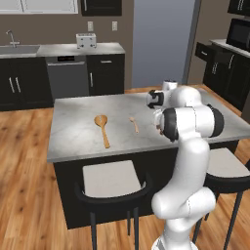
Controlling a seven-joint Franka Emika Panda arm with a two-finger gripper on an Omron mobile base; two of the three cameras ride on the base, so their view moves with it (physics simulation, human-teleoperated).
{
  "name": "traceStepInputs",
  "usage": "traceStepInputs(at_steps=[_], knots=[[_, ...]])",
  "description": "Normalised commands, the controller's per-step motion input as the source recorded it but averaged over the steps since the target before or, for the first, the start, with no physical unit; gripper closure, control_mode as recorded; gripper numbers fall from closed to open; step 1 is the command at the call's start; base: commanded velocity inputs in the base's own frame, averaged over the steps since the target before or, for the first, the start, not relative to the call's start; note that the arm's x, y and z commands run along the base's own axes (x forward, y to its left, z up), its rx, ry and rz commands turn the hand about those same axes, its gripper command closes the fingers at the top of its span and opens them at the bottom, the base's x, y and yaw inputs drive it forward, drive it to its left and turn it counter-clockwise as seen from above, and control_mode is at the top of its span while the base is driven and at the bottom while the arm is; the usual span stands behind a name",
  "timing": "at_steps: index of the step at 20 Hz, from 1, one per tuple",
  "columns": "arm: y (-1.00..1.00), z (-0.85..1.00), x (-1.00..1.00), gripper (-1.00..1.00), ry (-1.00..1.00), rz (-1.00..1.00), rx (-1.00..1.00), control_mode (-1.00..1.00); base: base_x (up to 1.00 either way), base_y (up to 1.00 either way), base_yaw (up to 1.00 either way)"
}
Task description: Pick up the metallic utensils from the counter and place them in the open drawer. Make sure not to pick up any wooden utensils.
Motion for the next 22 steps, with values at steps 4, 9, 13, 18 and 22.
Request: traceStepInputs(at_steps=[4,9,13,18,22], knots=[[-0.03,-0.36,0.51,-1.00,0.05,-0.28,0.00,-1.00,0.00,0.00,0.00],[-0.04,-0.48,0.54,-1.00,0.04,-0.32,0.02,-1.00,0.00,0.00,0.00],[0.00,-0.34,0.51,-1.00,0.00,-0.26,0.01,-1.00,0.00,0.00,0.00],[-0.15,-0.10,0.39,-1.00,0.09,-0.08,0.00,-1.00,0.00,0.00,0.00],[-0.32,0.00,0.27,-1.00,0.06,0.00,0.00,-1.00,0.00,0.00,0.00]])
